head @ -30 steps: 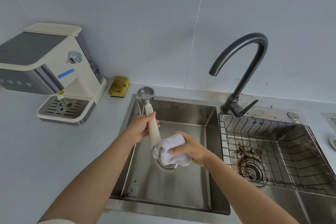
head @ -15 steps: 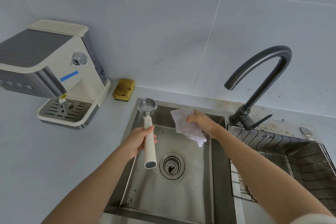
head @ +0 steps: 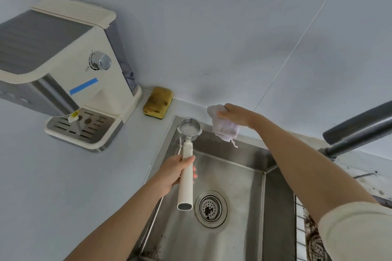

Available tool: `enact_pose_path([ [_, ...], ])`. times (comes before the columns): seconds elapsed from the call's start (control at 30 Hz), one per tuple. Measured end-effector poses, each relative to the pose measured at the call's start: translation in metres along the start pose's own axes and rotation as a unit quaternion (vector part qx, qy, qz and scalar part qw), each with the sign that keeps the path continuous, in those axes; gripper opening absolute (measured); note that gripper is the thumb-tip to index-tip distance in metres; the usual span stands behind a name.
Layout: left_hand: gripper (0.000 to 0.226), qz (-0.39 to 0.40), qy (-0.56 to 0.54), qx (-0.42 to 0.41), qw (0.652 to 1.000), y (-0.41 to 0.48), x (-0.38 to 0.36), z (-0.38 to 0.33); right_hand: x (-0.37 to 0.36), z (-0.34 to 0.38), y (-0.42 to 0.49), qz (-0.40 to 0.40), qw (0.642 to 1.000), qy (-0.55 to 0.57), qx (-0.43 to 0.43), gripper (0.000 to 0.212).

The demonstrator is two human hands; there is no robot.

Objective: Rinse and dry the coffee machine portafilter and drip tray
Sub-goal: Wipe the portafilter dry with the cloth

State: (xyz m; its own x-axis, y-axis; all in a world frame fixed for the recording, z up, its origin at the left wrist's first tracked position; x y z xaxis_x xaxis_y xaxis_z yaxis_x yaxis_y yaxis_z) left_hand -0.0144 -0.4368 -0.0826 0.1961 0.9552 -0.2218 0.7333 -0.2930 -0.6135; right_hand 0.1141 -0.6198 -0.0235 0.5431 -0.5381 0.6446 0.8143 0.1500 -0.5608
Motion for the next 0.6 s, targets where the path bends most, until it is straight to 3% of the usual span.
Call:
enact_pose_path([
  [0.13, 0.014, -0.001, 0.012, -0.001, 1.000, 0.011, 0.003, -0.003, 0.006, 0.006, 0.030, 0.009, 1.000, 0.010, 0.016, 0.029],
  [0.2, 0.014, -0.005, 0.015, 0.000, 1.000, 0.016, 0.004, -0.004, 0.007, -0.002, 0.041, 0.006, 0.998, -0.056, -0.018, 0.033],
  [0.4, 0.014, -0.021, 0.019, 0.010, 1.000, 0.025, 0.003, -0.004, -0.002, -0.035, 0.052, -0.149, 0.957, -0.222, -0.108, 0.039],
  [0.6, 0.013, -0.027, 0.010, 0.013, 0.999, 0.020, -0.001, -0.004, -0.010, -0.048, 0.031, -0.199, 0.956, -0.180, -0.116, 0.048],
])
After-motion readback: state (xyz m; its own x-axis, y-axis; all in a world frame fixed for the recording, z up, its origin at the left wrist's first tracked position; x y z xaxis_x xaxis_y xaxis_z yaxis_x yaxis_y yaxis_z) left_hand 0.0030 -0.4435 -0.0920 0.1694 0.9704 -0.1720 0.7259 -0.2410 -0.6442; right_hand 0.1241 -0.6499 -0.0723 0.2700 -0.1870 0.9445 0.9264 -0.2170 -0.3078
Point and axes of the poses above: each hand's wrist, its own y-axis towards the middle knuckle, its own x-axis out of the back of the hand, z = x × y, the point moved 4 cm from there along y, towards the middle knuckle, and after that the axes turned 4 degrees about z, right-handed, at the moved point
